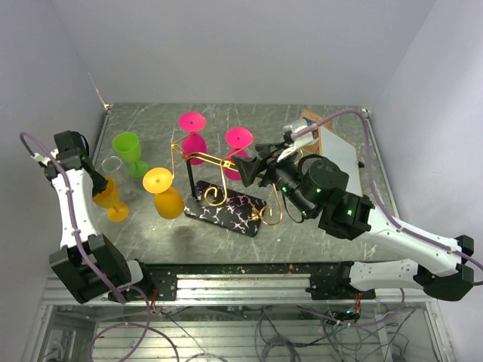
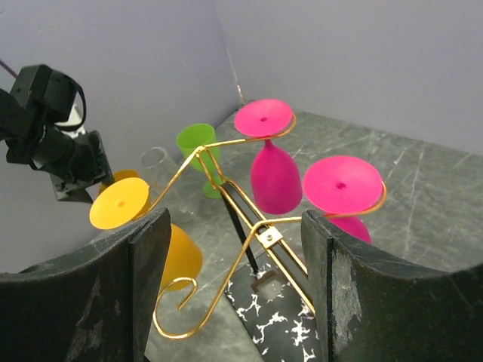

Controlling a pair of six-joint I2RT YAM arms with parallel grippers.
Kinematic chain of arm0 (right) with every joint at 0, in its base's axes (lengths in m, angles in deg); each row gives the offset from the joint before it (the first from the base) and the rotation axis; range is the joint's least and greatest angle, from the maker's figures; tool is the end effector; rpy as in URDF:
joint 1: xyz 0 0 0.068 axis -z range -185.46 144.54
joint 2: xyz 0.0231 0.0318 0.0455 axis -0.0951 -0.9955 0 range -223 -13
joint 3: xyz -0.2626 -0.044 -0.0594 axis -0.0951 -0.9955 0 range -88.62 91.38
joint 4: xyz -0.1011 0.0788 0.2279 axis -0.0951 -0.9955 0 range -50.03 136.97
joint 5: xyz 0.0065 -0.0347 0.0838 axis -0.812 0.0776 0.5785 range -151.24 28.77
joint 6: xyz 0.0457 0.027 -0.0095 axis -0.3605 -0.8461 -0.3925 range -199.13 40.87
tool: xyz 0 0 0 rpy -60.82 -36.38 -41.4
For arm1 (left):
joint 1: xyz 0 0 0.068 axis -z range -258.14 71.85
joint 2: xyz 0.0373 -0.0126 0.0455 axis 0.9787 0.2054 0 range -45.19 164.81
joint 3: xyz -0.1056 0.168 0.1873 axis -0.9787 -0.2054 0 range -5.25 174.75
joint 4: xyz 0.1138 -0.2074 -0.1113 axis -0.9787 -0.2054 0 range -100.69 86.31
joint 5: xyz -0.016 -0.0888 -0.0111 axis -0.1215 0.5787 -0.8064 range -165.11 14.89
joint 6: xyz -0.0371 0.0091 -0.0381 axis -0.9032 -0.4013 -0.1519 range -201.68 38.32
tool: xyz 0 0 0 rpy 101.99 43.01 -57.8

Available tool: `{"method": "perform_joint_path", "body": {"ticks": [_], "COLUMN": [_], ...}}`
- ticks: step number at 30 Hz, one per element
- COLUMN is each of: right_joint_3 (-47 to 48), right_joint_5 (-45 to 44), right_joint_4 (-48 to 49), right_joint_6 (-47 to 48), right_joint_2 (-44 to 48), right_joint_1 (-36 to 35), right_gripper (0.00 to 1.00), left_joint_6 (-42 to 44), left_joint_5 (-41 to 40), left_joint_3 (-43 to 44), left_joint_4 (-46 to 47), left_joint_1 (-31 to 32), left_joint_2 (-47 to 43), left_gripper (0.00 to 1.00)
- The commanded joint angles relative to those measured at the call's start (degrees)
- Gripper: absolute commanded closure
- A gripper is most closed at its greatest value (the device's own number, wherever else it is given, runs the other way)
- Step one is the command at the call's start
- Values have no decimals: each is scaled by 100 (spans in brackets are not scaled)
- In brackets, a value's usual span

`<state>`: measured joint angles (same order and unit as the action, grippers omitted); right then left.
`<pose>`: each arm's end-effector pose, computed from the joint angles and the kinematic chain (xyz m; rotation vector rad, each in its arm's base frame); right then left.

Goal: Take the wine glass off the wine glass rack

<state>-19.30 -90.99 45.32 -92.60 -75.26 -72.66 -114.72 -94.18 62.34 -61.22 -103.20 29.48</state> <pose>0.1082 0.2119 0.4467 -0.2820 1.5089 0.7500 0.2187 0.1151 0.3002 -1.3745 2.2684 0.4025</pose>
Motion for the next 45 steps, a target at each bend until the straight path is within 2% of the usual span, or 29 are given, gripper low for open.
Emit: {"method": "perform_joint_path", "body": {"ticks": [1, 4, 8, 15, 18, 23, 26, 28, 33, 37, 40, 45], "right_joint_3": [376, 509, 541, 872, 981, 927, 1130, 1299, 1542, 1957, 2204, 2466], "right_joint_5": [860, 1971, 3002, 3384, 3326, 3034, 3156, 2920, 2529, 2378, 2259, 1977], "right_joint_4": [-2, 19, 183, 90, 102, 605, 474, 391, 546, 560, 602, 579], "right_joint_6": [677, 1416, 1980, 2914, 3294, 3868, 4532, 5020, 5715, 5921, 5985, 6057], "right_joint_2": [-243, -508, -723, -1348, -1619, -1990, -2330, -2599, -3187, -3659, -3993, -4374], "right_joint_1": [-15, -20, -24, -134, -248, -530, -756, -958, -1115, -1120, -1111, -1081], "right_gripper": [31, 31, 31, 31, 31, 28, 26, 24, 22, 22, 25, 31], "left_joint_6": [93, 305, 540, 1386, 1632, 1931, 1995, 1979, 1683, 1541, 1550, 1570], "left_joint_5": [21, 213, 652, 2652, 3007, 2334, 1853, 1491, 634, 533, 504, 5], "left_joint_3": [358, 723, 1285, 1769, 1932, 2158, 2118, 2109, 2203, 2127, 2004, 1888], "left_joint_4": [-137, -274, -521, -409, -351, -327, -208, -196, -359, -371, -308, -297], "left_joint_1": [-80, -83, -47, 267, 602, 1462, 1958, 2169, 2363, 2430, 2525, 2879], "left_joint_2": [-452, -696, -967, -1292, -1350, -1466, -1624, -1706, -1739, -1811, -1884, -1982], "left_gripper": [33, 30, 28, 22, 21, 18, 17, 16, 13, 11, 11, 8]}}
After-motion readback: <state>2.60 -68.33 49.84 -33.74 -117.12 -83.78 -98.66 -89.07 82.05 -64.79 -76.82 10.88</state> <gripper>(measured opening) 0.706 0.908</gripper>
